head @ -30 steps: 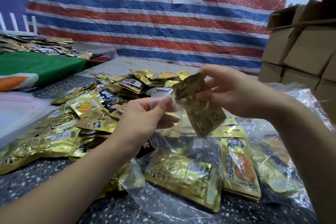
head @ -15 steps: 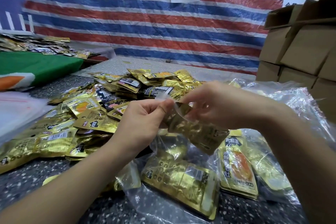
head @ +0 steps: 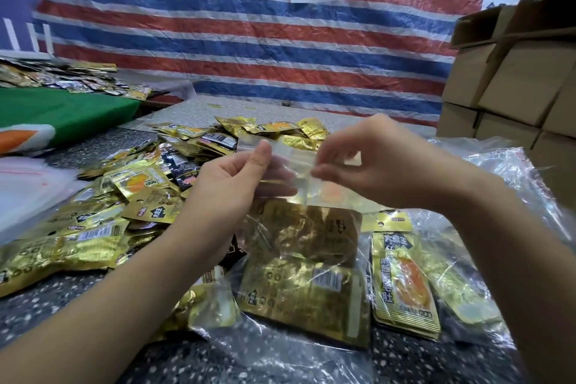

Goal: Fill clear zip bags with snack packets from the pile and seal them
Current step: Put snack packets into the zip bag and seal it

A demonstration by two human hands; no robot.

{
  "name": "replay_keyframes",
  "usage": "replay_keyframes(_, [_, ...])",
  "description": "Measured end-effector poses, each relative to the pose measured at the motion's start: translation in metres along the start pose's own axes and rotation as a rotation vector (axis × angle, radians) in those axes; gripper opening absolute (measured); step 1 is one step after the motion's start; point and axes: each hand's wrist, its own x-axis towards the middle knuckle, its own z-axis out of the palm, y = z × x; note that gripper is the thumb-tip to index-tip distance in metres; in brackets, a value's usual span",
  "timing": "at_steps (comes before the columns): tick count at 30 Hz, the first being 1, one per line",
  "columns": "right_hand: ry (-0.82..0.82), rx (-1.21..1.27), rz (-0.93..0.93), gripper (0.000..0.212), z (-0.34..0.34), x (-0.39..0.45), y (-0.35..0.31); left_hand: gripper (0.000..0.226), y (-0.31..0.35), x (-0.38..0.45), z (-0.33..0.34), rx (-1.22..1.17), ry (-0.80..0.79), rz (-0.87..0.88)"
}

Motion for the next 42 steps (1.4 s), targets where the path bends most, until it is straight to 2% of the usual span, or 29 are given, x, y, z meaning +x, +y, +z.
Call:
replay_keyframes(2, [0.096, 0.047, -0.017, 0.015, -0.005, 0.0, 0.0, 0.037, 0.001, 0.0, -0.002, 0.009, -0.035, -0.007])
replay_keyframes(6, [0.253, 0.146, -0.031, 0.015, -0.017, -0.003, 0.001, 0.032, 0.001, -0.002, -0.001, 0.037, -0.173, -0.127])
replay_keyframes(11, [0.209, 0.148, -0.014, 0.012, -0.024, -0.007, 0.0, 0.03, 0.007, -0.004, -0.001, -0.146, -0.308, -0.205])
replay_keyframes(15, [0.215, 0.174, 0.014, 0.009, -0.023, -0.007, 0.003, 0.03, 0.007, -0.004, 0.0, -0.164, -0.354, -0.24])
replay_keyframes(17, [0.182, 0.174, 0.052, 0.007, -0.022, -0.006, 0.005, 0.027, 0.006, -0.005, 0.001, -0.128, -0.312, -0.216])
replay_keyframes(23, [0.097, 0.083, 0.118, 0.004, -0.014, -0.003, 0.006, 0.027, 0.005, -0.002, 0.0, 0.054, -0.049, 0.047])
replay_keyframes(27, [0.09, 0.062, 0.127, 0.015, -0.003, 0.001, 0.001, 0.025, 0.0, -0.001, 0.0, 0.145, -0.055, 0.084])
replay_keyframes(31, [0.06, 0.102, 0.113, 0.013, 0.008, 0.005, -0.002, 0.028, -0.005, -0.001, 0.0, 0.178, -0.096, 0.094])
replay_keyframes(36, [0.037, 0.104, 0.141, 0.013, 0.016, 0.009, 0.003, 0.025, -0.006, 0.004, -0.004, 0.183, 0.045, 0.181])
replay_keyframes(42, [0.092, 0.233, 0.149, 0.007, 0.021, 0.012, -0.003, 0.022, -0.011, 0.002, -0.002, 0.282, 0.062, 0.286])
